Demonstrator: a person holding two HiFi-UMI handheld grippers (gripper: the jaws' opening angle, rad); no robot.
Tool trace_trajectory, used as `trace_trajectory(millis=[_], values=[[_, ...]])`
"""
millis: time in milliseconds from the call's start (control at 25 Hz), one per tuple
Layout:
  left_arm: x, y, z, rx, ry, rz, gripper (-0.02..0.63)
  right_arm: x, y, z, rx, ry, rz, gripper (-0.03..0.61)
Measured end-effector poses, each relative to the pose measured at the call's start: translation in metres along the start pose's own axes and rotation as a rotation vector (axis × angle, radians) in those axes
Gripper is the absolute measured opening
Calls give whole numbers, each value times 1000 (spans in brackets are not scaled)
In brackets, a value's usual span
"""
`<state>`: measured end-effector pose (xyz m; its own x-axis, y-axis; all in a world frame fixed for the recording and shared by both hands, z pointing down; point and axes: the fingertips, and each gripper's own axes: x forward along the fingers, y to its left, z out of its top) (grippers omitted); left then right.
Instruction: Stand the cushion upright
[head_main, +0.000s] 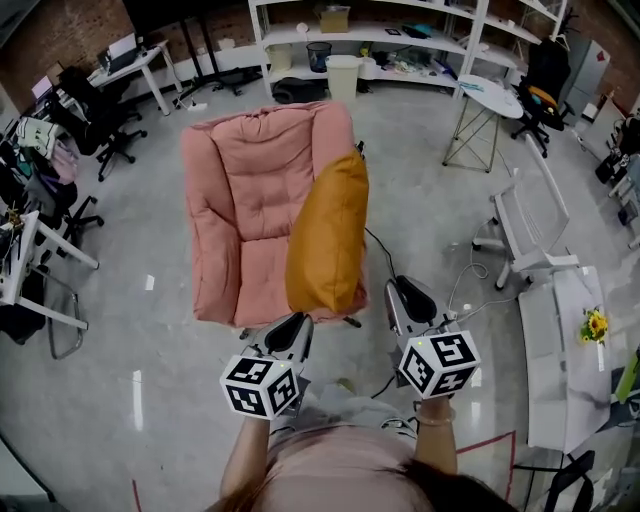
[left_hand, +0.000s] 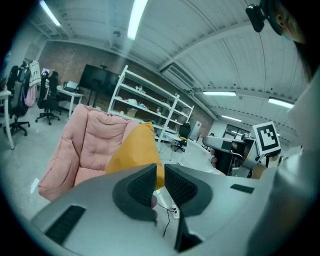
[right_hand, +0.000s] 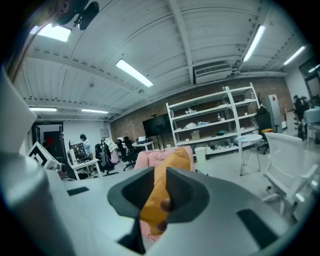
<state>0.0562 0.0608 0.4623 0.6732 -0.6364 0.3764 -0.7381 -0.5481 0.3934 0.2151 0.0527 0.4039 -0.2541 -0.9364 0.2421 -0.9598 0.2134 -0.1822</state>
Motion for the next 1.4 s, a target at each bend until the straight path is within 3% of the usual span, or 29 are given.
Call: trace_trajectory(millis=[40, 560, 800, 1040, 1240, 1400], values=[[1, 0, -1, -12, 0, 8, 32, 1, -3, 1, 2, 0, 8, 81], [28, -5, -33, -131, 96, 31, 142, 14, -30, 0, 17, 6, 25, 91], [64, -8, -48, -211, 189, -21, 223, 36, -51, 3, 9, 27, 29, 100], [86, -5, -48, -275, 203, -18, 235, 60, -63, 3, 11, 49, 57, 103], [100, -4, -52, -320, 261, -45, 235, 83, -70, -4, 13, 87, 88, 109], [112, -5, -53, -280, 294, -34, 235, 99, -87, 2, -1, 92, 110, 117]])
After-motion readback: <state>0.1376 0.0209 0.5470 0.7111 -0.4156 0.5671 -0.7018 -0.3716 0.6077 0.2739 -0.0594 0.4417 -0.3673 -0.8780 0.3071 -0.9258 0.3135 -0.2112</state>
